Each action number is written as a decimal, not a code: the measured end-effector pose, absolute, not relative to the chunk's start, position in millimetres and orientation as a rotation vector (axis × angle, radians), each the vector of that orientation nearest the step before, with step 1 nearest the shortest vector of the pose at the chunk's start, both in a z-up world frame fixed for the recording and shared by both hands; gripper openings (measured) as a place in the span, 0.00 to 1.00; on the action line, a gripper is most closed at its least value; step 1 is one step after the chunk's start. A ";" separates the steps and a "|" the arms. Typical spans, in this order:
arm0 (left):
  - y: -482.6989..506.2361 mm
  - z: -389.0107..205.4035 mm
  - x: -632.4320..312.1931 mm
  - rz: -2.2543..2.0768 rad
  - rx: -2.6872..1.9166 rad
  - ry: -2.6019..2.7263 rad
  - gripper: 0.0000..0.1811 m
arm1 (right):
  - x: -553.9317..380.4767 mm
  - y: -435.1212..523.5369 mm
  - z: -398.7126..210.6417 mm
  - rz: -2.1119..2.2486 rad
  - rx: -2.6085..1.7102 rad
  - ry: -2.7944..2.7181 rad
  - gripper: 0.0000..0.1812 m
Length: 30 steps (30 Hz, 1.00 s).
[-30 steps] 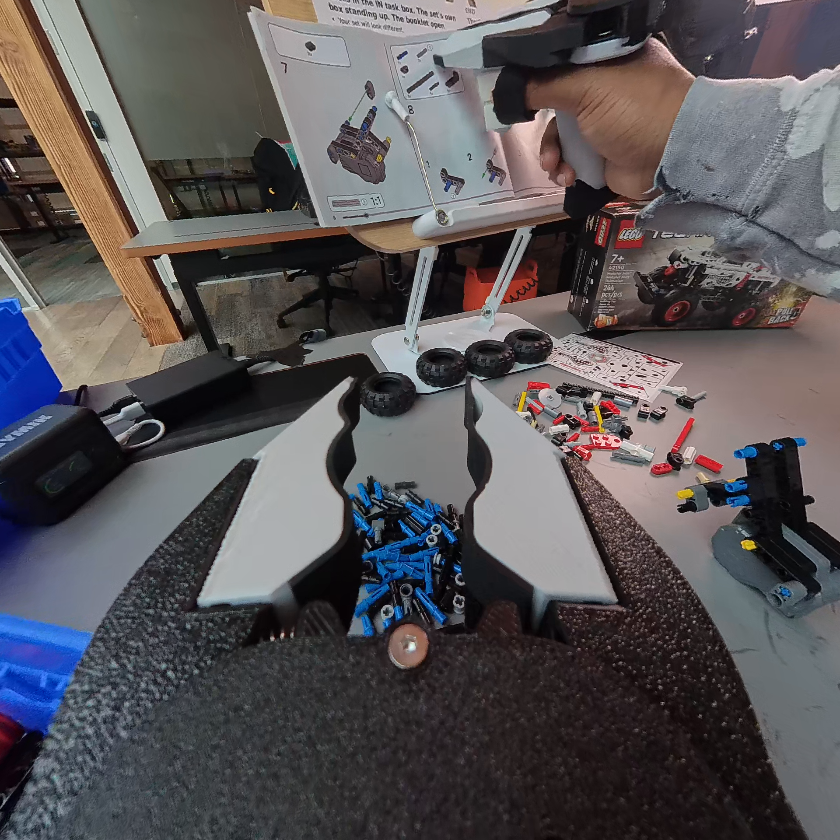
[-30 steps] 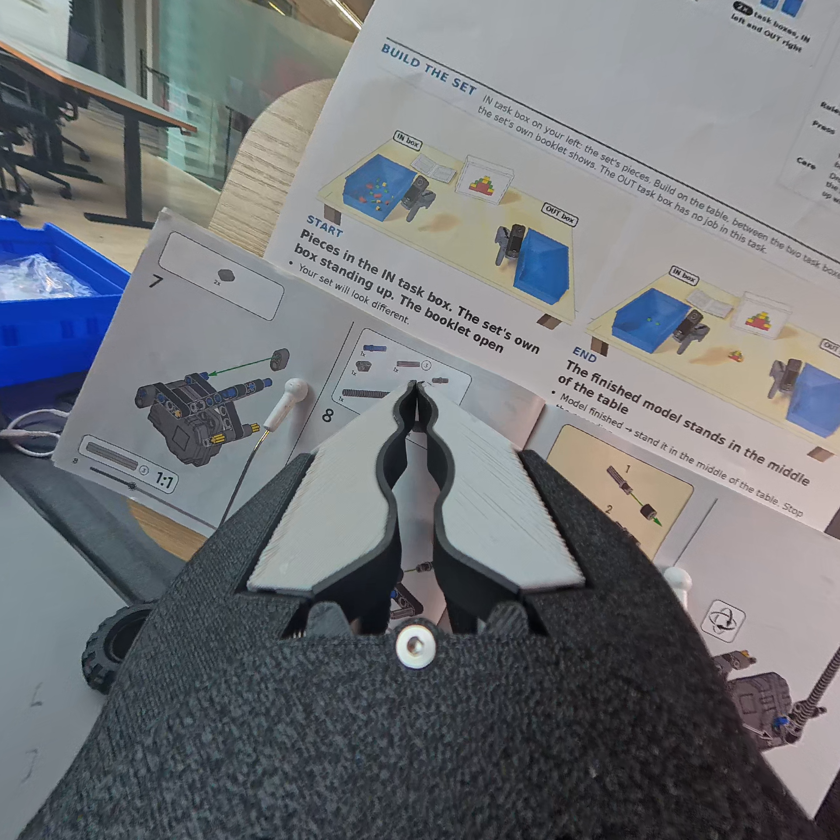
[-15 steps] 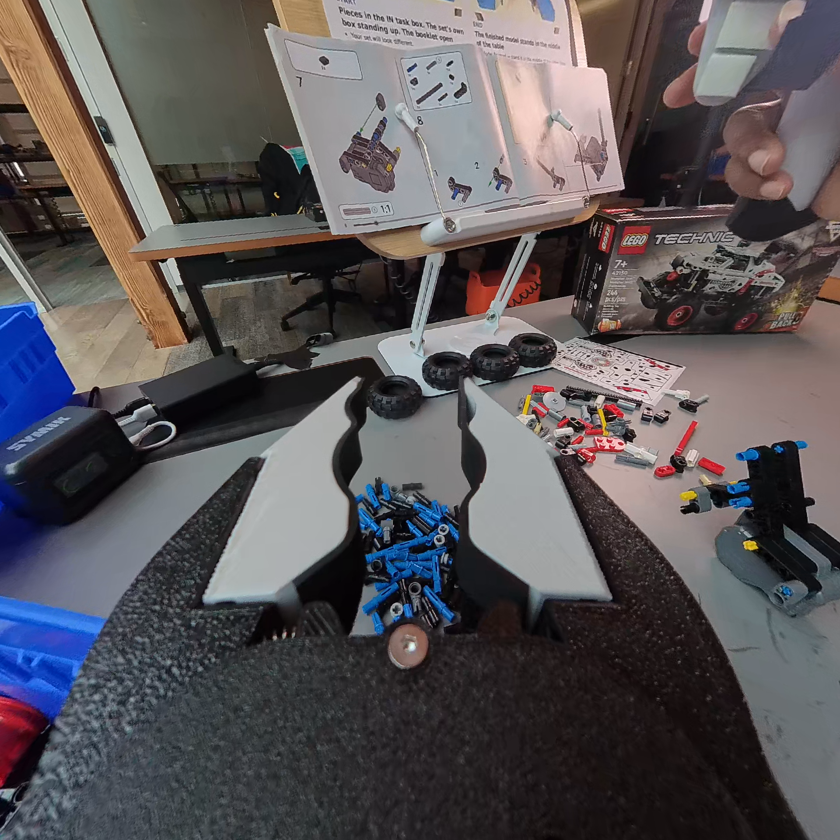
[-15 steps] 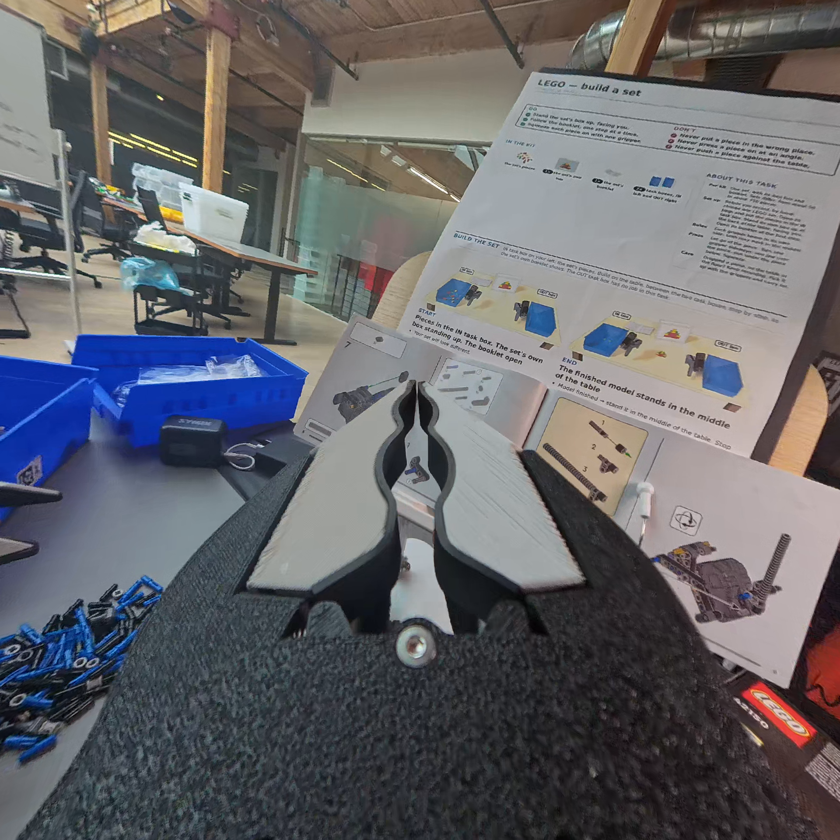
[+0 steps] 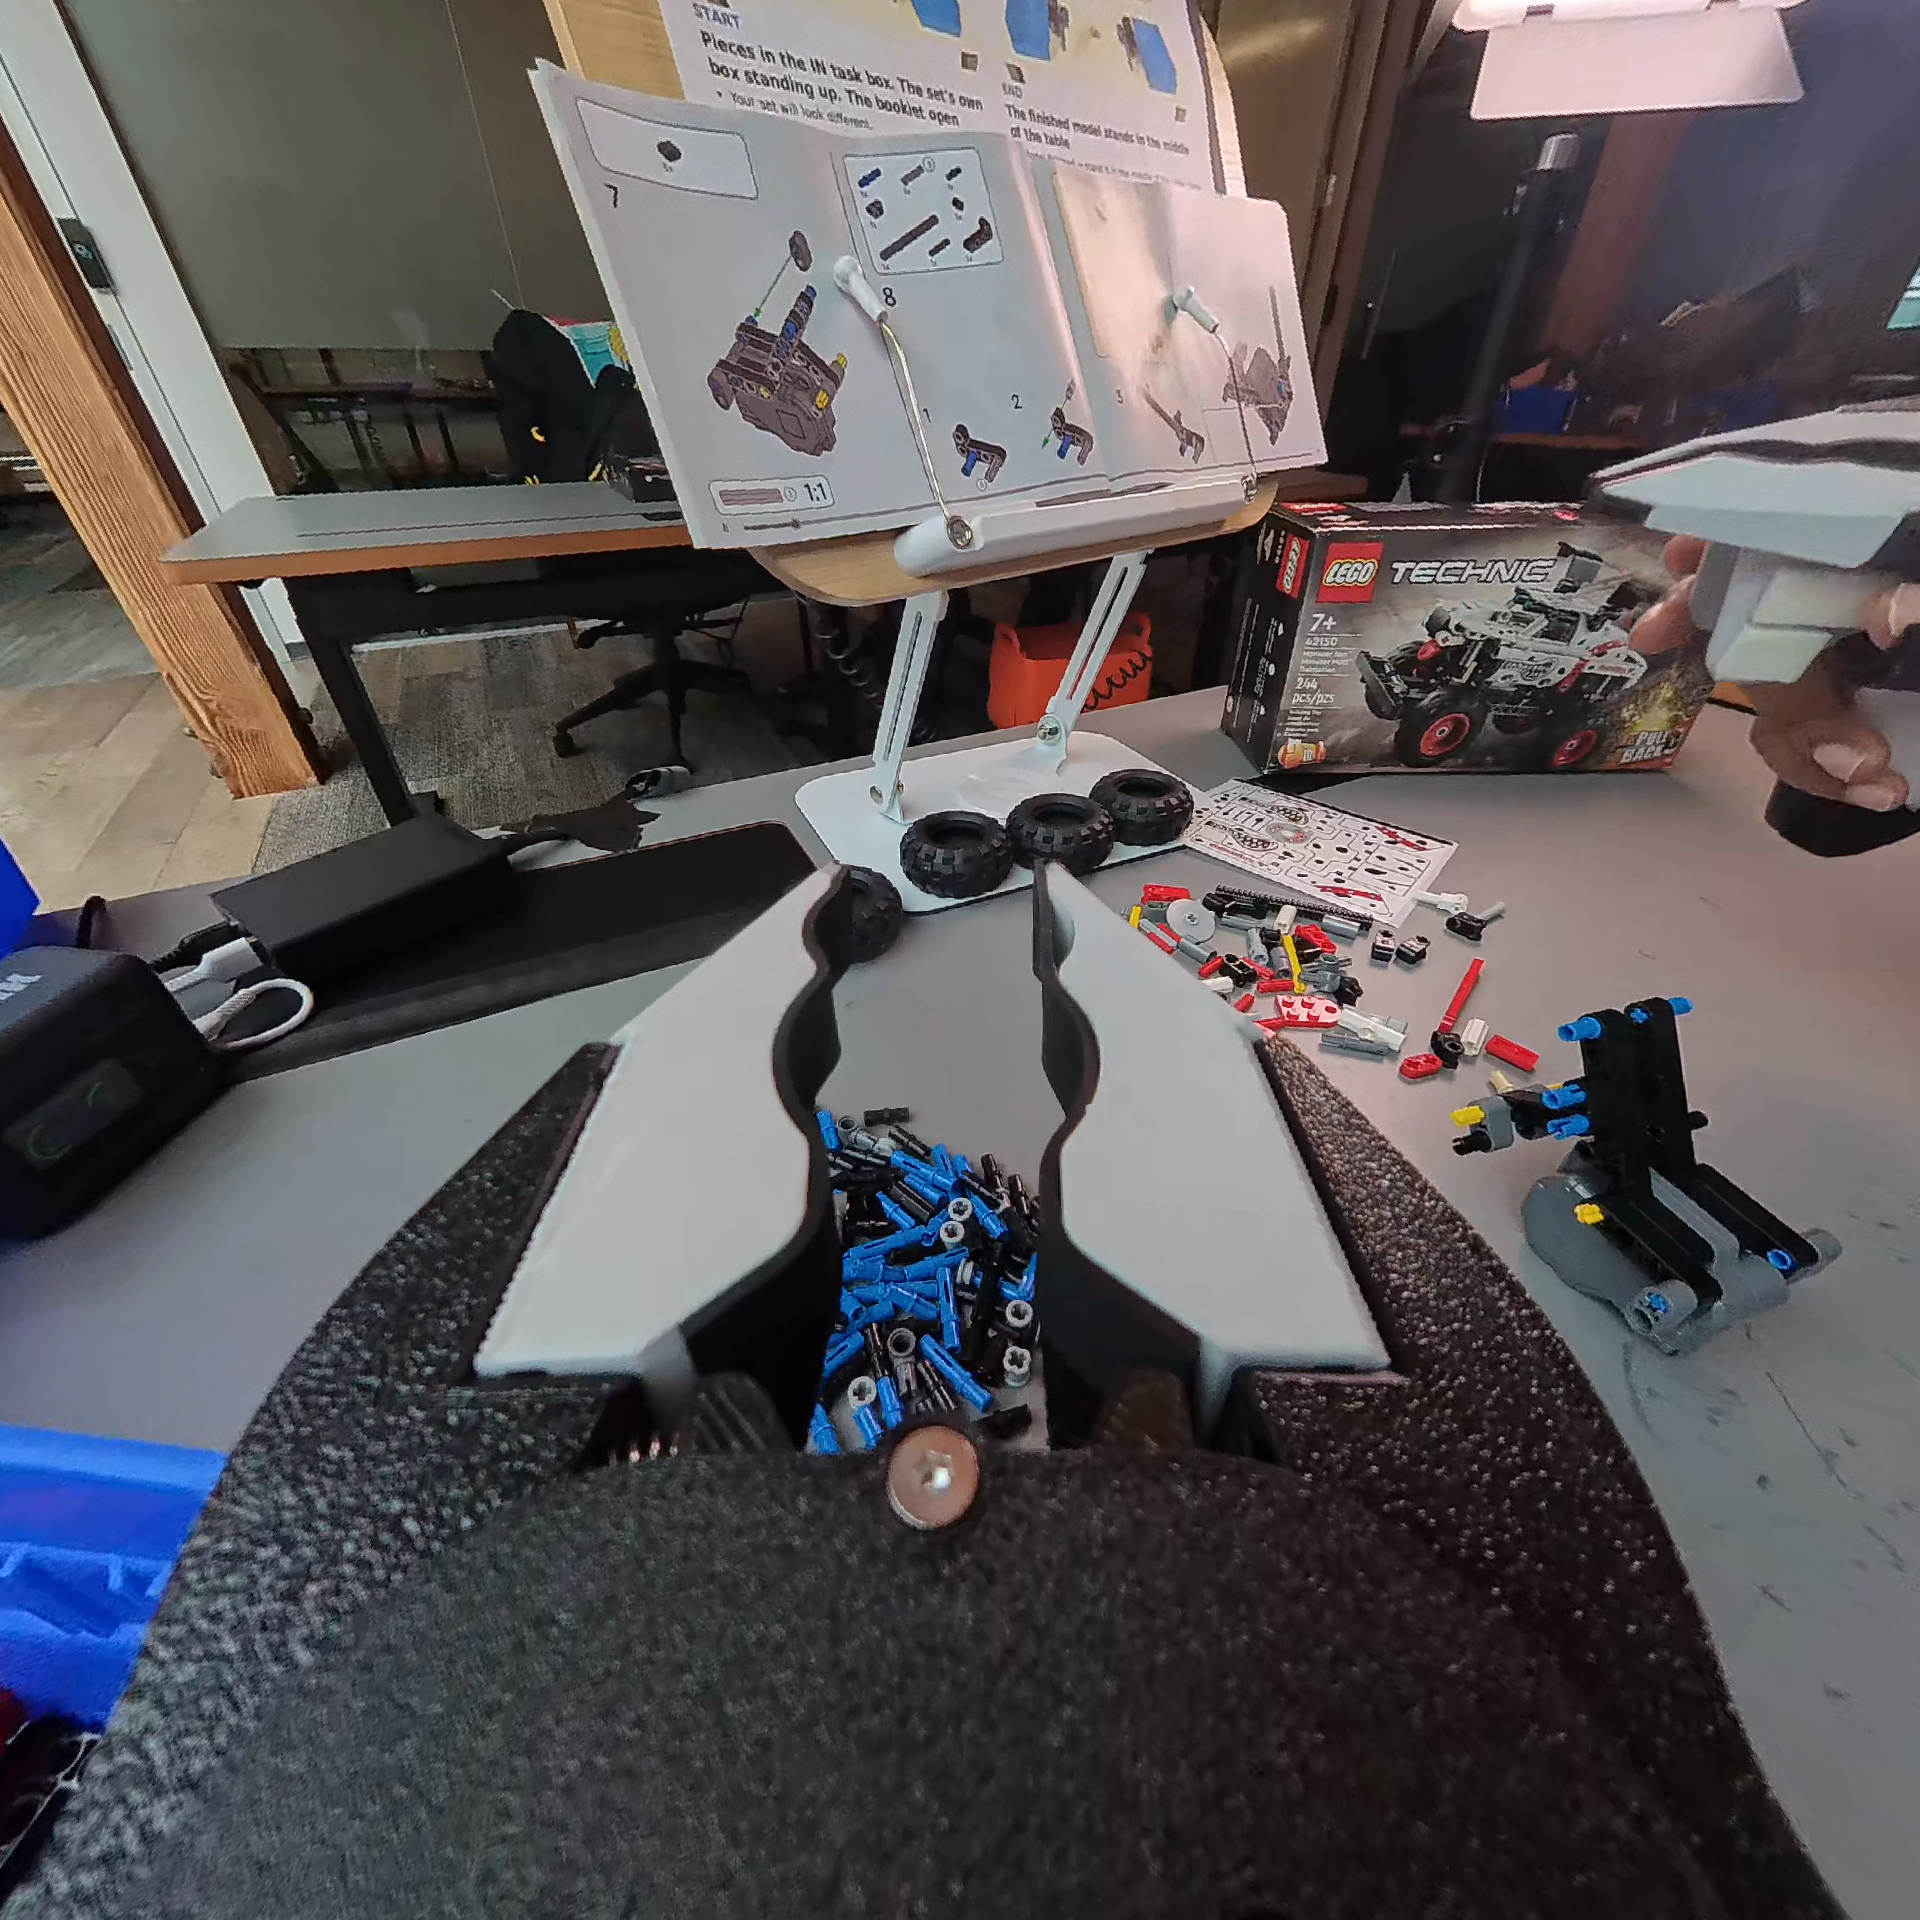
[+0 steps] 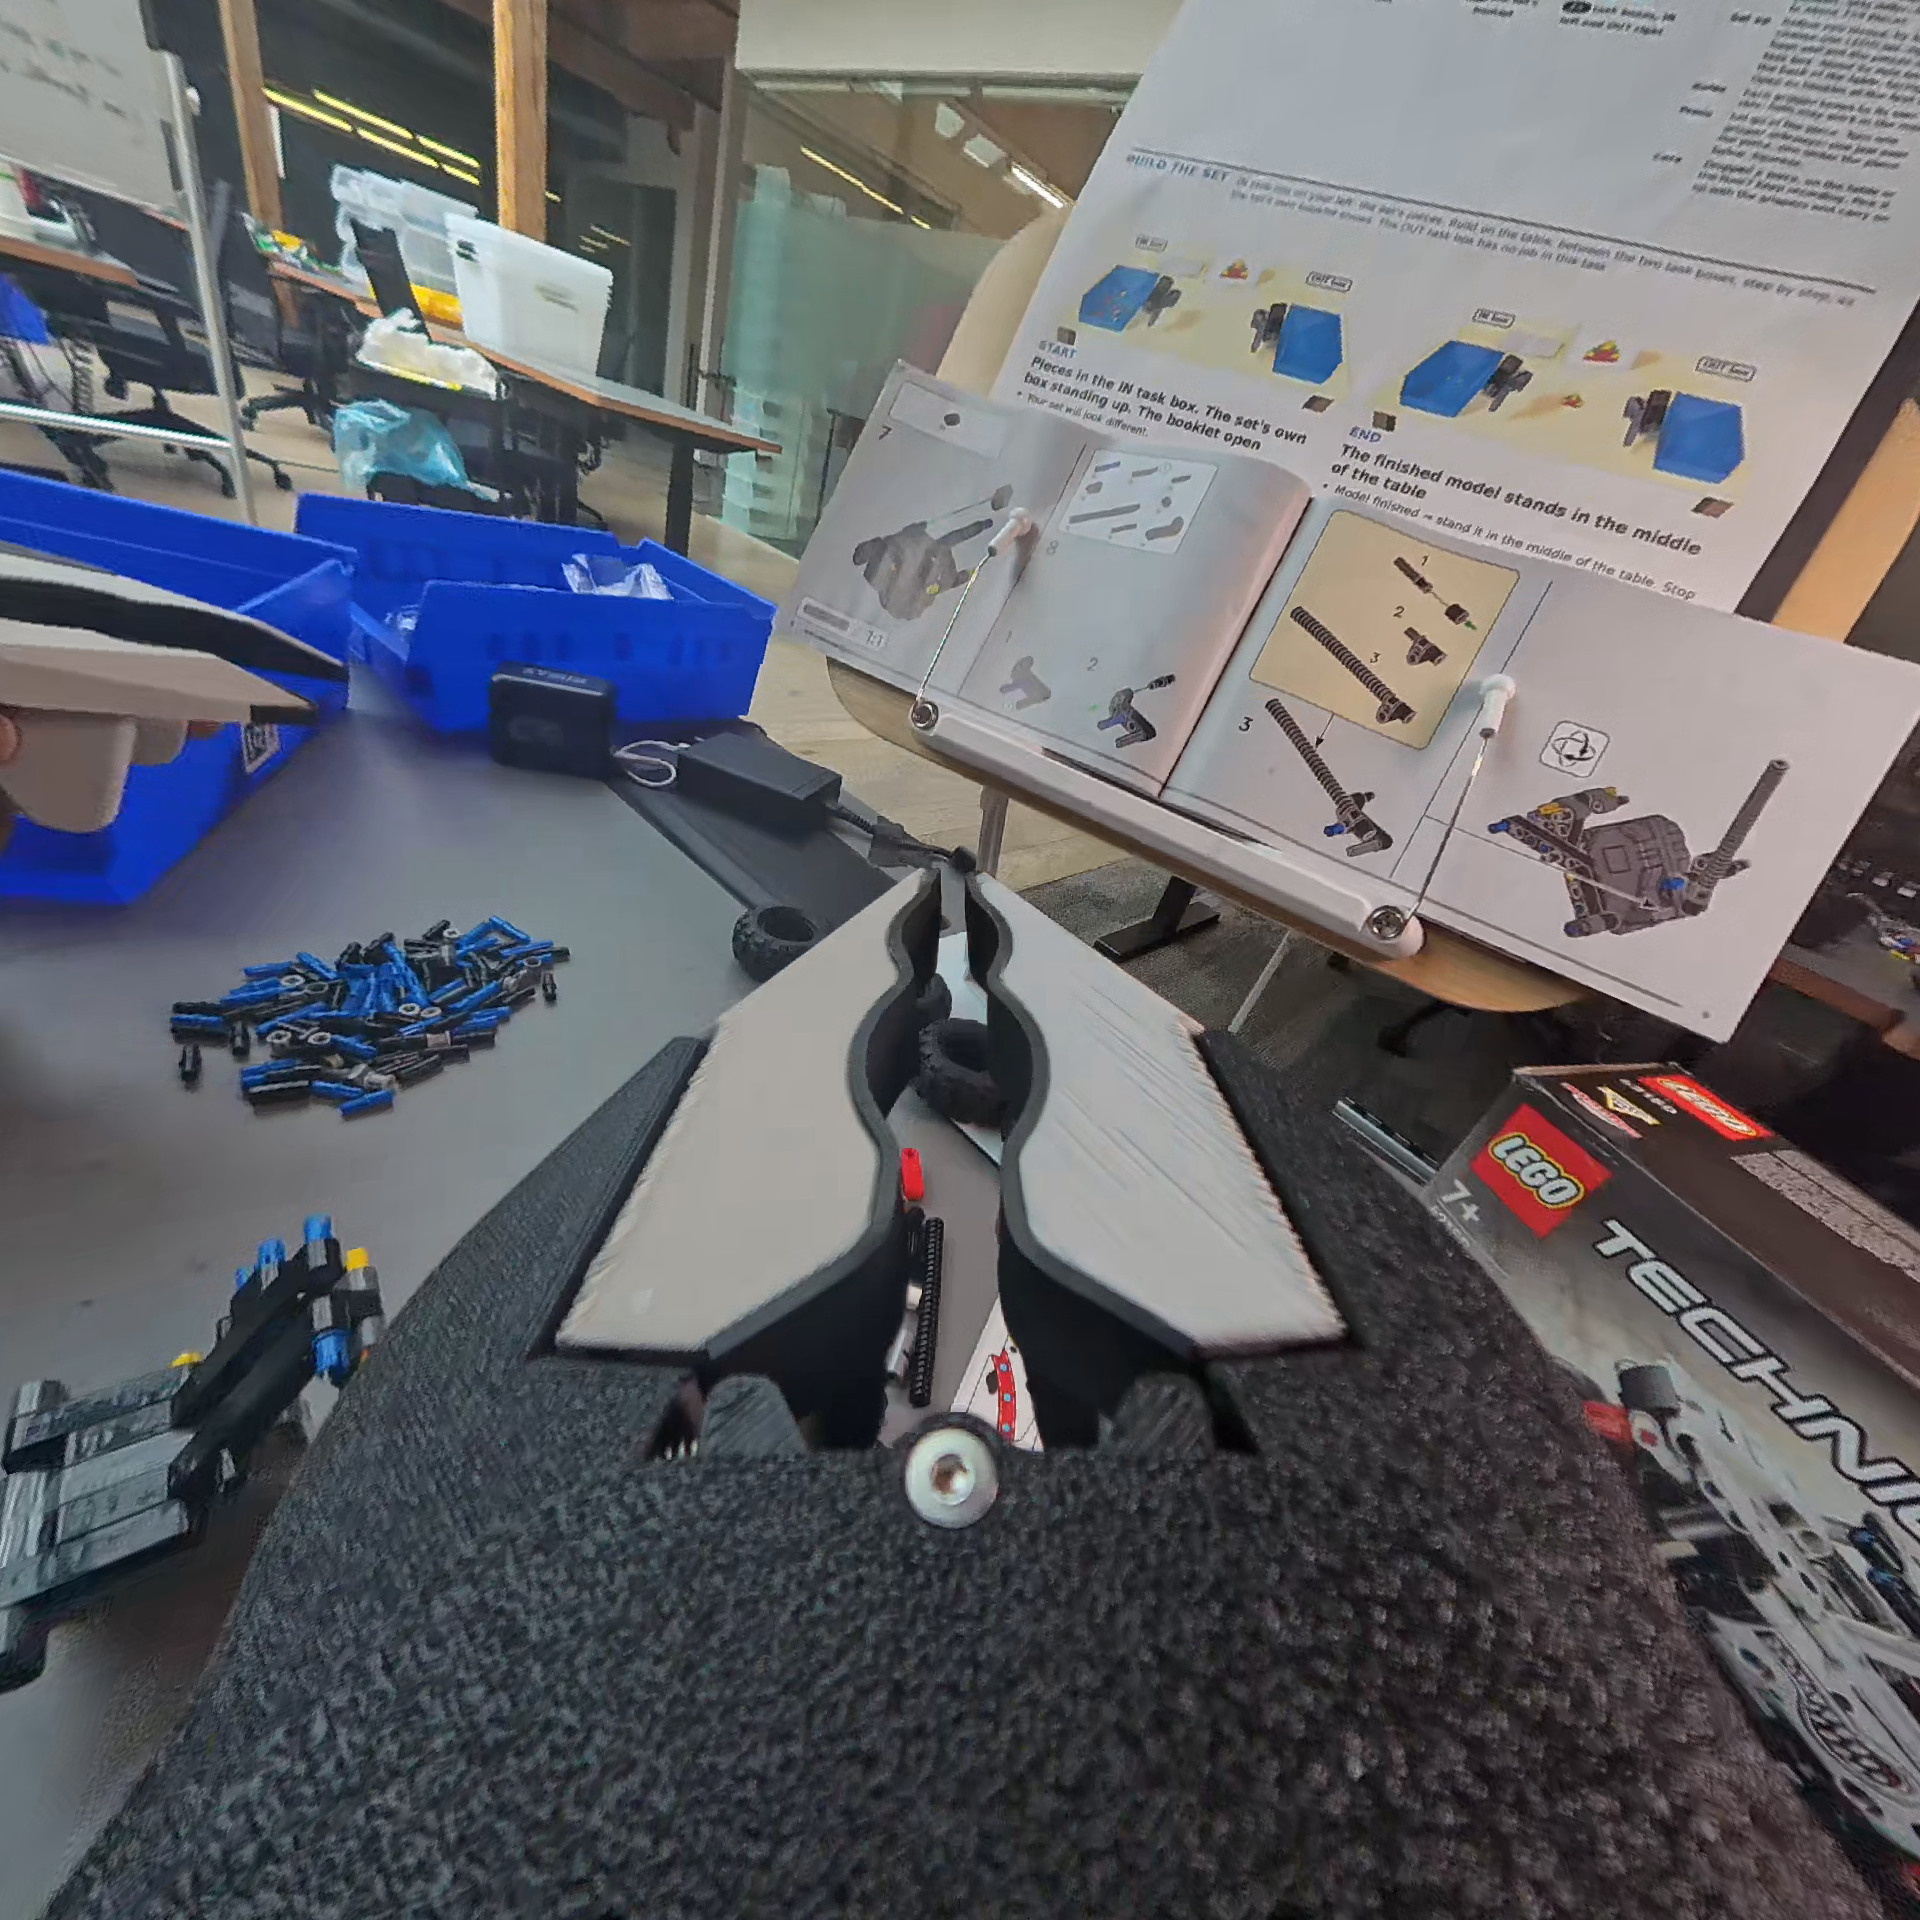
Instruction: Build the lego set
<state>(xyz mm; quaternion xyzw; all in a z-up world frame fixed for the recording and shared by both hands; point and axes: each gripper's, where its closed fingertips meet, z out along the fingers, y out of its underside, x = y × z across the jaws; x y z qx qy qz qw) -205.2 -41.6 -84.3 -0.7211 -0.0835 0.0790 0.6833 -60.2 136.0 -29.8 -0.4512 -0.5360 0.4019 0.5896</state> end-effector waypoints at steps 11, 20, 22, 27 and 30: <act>-45.6 -96.7 -186.5 0.162 -1.785 -0.082 0.22 | -37.5 134.3 -100.2 0.898 -1.212 -1.505 0.14; -65.8 -152.0 -174.6 0.097 -2.011 -0.084 0.21 | -29.8 131.9 -160.0 0.817 -1.366 -1.654 0.06; -64.7 -155.1 -169.9 0.079 -2.019 -0.082 0.21 | -42.7 129.6 -169.9 0.798 -1.349 -1.717 0.01; -60.8 -165.1 -161.4 0.061 -2.044 -0.061 0.21 | -92.0 133.2 -185.0 0.719 -1.291 -1.863 0.00; -59.6 -169.1 -158.8 0.047 -2.057 -0.056 0.21 | -124.5 135.3 -194.3 0.708 -1.310 -1.963 0.02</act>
